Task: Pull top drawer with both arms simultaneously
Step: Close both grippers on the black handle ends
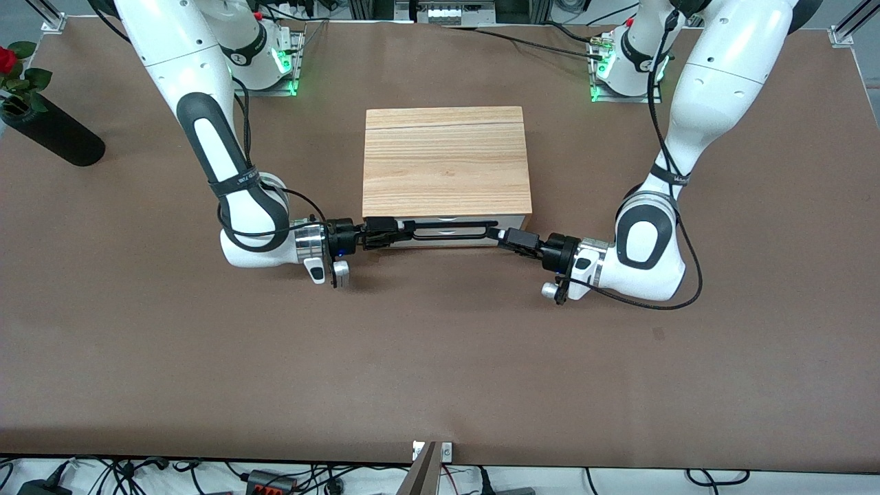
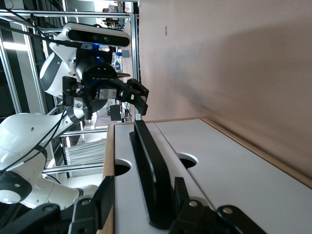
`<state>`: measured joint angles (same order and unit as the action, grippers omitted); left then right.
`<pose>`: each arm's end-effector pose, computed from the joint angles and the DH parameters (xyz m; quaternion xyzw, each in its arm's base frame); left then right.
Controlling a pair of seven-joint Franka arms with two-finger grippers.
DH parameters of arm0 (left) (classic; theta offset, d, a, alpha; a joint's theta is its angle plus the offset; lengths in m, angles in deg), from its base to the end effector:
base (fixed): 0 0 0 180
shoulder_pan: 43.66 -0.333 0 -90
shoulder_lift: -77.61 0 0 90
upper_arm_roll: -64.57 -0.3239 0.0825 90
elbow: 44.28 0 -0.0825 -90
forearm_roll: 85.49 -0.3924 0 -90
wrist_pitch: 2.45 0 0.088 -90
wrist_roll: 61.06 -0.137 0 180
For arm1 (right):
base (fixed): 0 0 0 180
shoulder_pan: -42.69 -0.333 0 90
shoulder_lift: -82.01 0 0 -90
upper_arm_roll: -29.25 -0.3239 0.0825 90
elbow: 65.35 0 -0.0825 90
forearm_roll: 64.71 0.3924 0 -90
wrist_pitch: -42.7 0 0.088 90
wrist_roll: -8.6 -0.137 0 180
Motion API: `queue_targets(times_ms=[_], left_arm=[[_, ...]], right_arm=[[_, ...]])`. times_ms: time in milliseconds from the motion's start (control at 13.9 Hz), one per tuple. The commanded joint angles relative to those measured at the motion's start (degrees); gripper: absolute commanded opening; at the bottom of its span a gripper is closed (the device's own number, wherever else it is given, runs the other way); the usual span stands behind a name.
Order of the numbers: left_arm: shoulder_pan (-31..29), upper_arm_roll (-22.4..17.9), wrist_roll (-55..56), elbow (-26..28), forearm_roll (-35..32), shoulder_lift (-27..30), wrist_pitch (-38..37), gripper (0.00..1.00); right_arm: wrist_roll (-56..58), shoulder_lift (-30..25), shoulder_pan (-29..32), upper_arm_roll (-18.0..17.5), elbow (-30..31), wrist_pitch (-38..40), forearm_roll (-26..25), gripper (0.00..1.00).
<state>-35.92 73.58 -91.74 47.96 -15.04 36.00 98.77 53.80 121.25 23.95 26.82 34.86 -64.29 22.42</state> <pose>0.6198 -0.2875 0.2178 0.7960 -0.0573 -0.1604 0.5808 0.5825 0.3356 0.1925 -0.7811 -0.0592 0.0780 0.6166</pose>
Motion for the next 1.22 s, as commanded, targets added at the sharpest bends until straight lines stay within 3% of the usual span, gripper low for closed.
queue_targets(times_ms=[0,287,359,575,647,934,1150], left_arm=[[0.9,0.0,-1.5,-0.1,0.5,0.2,0.7,1.00],[2.9,-0.1,-9.5,0.3,0.3,-0.3,3.9,0.88],[3.5,-0.1,-9.6,0.3,0.1,-0.3,3.9,0.82],[4.0,-0.1,-10.4,1.3,0.2,-1.1,4.0,0.74],[4.2,-0.1,-10.9,1.6,0.1,-1.1,4.0,0.72],[3.6,-0.1,-11.4,2.6,0.2,-1.1,4.3,0.41],[3.3,0.0,-10.6,2.6,1.1,-1.0,4.3,0.29]], right_arm=[[1.2,1.0,-0.9,0.2,-0.4,-1.2,1.4,0.56],[1.3,1.0,-0.9,0.2,-0.4,-1.1,1.3,0.22],[1.3,1.0,-0.9,0.2,-0.4,-1.0,1.3,0.16],[3.8,1.0,-0.9,0.2,-0.4,-0.9,1.1,0.05],[3.8,1.0,-0.9,0.2,-0.4,-0.9,0.9,0.04],[3.8,1.0,-0.9,0.2,-0.5,-0.9,0.9,0.02],[3.8,1.0,-0.9,0.2,-0.6,-1.0,0.9,0.02]])
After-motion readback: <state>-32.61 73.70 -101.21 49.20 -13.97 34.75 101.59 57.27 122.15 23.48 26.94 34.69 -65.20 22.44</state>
